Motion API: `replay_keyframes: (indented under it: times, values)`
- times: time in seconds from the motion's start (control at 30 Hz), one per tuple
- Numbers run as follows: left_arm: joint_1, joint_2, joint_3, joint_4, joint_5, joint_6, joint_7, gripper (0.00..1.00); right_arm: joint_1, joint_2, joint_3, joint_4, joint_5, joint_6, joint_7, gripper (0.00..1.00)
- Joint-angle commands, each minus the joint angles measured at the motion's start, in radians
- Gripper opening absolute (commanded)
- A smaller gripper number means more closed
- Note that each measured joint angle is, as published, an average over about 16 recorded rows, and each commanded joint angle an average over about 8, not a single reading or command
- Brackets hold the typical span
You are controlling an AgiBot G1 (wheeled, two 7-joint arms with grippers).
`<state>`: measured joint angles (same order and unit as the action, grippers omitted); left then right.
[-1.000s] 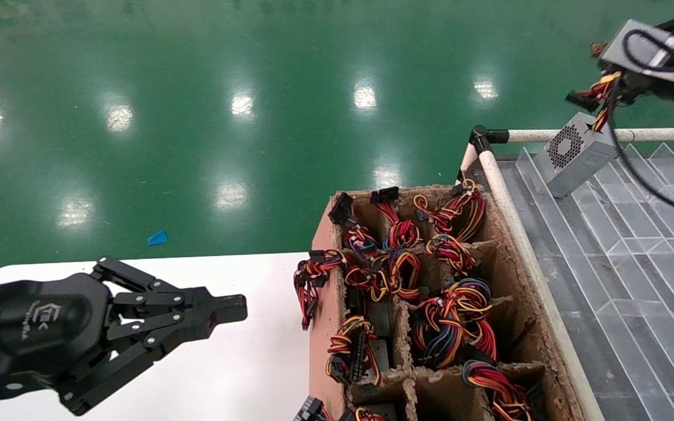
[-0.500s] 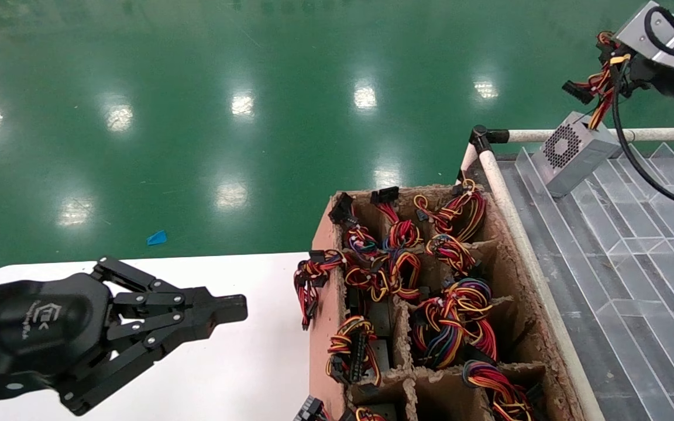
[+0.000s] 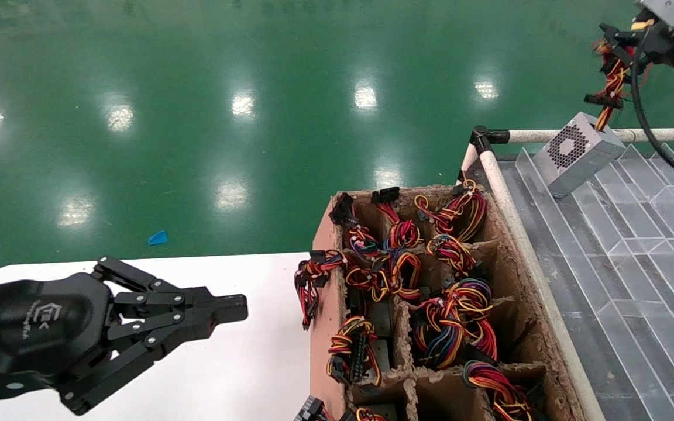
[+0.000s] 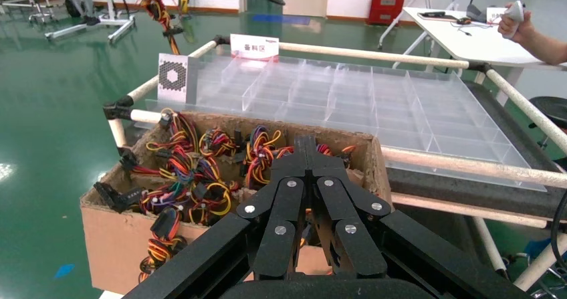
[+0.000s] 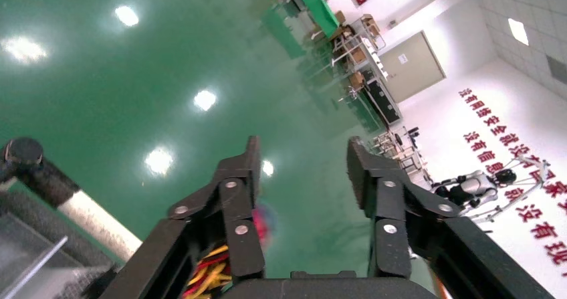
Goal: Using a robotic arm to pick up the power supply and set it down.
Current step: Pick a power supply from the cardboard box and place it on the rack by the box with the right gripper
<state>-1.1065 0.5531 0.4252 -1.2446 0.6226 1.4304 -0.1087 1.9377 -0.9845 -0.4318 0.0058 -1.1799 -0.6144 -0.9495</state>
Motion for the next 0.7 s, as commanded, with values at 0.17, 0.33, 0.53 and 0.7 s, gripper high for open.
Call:
replay_keyframes:
  times: [0.17,0.33,0.53,0.7]
  values:
    - [0.000,0.000,0.000,0.000,0.000,0.000,0.000,0.00,0.008,0.005,0.011,-0.002,0.016,-0.011,0.011,1.00]
    - [0.000,0.000,0.000,0.000,0.000,0.000,0.000,0.00,0.014,0.007,0.014,-0.001,0.020,-0.016,0.012,1.00]
    - [0.000,0.000,0.000,0.000,0.000,0.000,0.000,0.00,0.015,0.006,0.011,-0.011,0.016,-0.016,0.020,1.00]
    - [0.000,0.000,0.000,0.000,0.000,0.000,0.000,0.00,0.007,0.003,-0.008,-0.037,-0.011,-0.011,0.044,1.00]
